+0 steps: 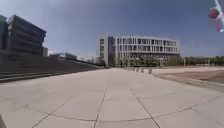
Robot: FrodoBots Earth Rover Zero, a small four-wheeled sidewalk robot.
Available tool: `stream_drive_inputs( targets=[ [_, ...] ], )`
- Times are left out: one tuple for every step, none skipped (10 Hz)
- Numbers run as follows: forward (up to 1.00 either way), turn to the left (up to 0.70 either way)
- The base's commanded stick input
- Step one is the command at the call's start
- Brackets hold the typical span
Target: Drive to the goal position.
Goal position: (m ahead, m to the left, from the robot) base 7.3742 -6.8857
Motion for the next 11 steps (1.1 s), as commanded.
stream_drive_inputs(
  targets=[
    [0.70,0.01],
    [0.70,0.01],
    [0.70,0.01],
    [0.70,0.01],
    [0.70,0.01],
    [0.70,0.01],
    [0.70,0.01],
    [0.70,0.01],
    [0.70,0.01],
    [0.70,0.01],
    [0.70,0.01]
  ],
)
